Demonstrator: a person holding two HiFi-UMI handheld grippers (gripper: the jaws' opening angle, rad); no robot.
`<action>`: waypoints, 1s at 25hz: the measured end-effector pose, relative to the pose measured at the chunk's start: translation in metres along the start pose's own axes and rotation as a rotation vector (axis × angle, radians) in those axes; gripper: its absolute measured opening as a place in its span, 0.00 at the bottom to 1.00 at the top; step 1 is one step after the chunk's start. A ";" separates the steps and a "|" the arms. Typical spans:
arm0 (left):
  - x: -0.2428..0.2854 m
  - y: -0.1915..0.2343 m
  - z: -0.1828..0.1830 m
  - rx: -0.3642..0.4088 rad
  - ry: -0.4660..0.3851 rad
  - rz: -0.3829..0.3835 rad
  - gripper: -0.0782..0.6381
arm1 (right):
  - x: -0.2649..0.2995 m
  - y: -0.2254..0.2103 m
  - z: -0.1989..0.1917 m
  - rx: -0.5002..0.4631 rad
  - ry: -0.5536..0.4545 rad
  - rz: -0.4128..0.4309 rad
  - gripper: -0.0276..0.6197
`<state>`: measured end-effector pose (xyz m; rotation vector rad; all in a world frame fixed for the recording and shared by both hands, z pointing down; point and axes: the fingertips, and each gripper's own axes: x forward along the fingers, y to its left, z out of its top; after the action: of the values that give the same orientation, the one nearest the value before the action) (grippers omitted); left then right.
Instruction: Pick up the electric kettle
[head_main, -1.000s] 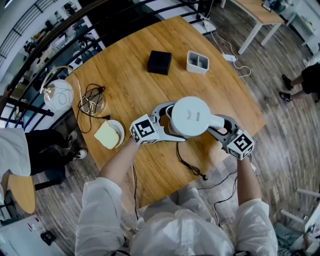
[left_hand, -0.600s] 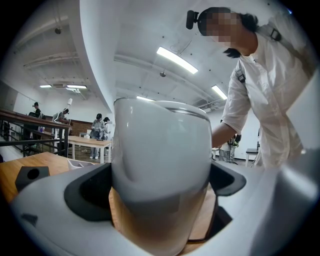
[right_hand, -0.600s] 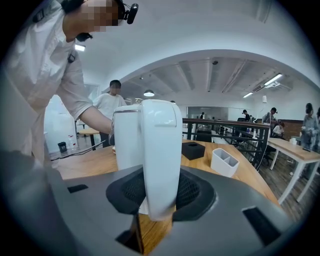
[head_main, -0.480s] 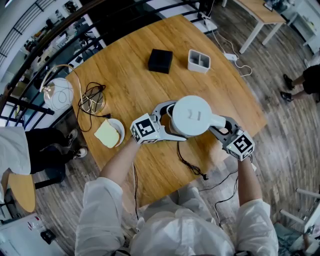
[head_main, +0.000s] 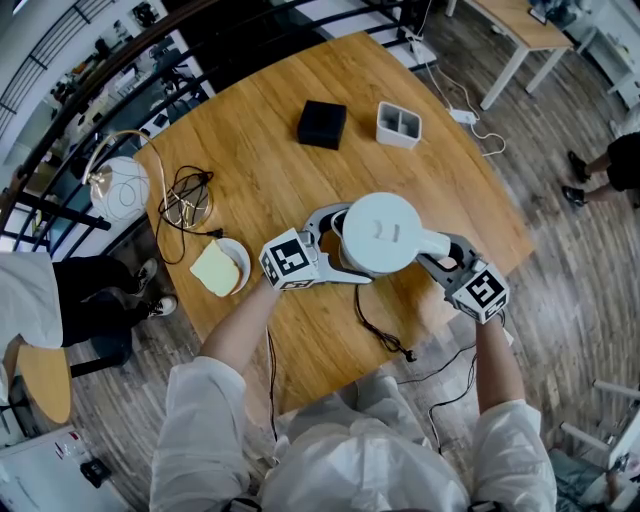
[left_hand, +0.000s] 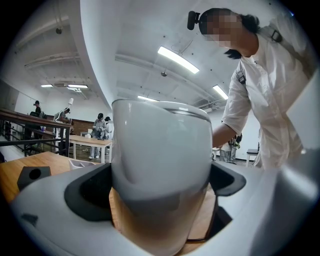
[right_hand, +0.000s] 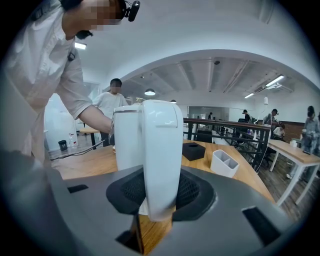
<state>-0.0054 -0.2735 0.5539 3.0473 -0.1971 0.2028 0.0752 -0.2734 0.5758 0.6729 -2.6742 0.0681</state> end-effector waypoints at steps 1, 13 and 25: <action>-0.001 -0.001 0.002 0.001 -0.001 0.001 0.93 | -0.001 0.000 0.001 0.001 0.001 0.000 0.22; -0.011 -0.023 0.089 0.066 -0.029 0.026 0.93 | -0.041 0.009 0.075 -0.050 -0.047 0.003 0.22; -0.007 -0.062 0.158 0.092 -0.031 0.056 0.93 | -0.093 0.025 0.130 -0.081 -0.086 0.021 0.22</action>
<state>0.0155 -0.2257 0.3924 3.1400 -0.2826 0.1726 0.0936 -0.2278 0.4219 0.6356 -2.7501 -0.0652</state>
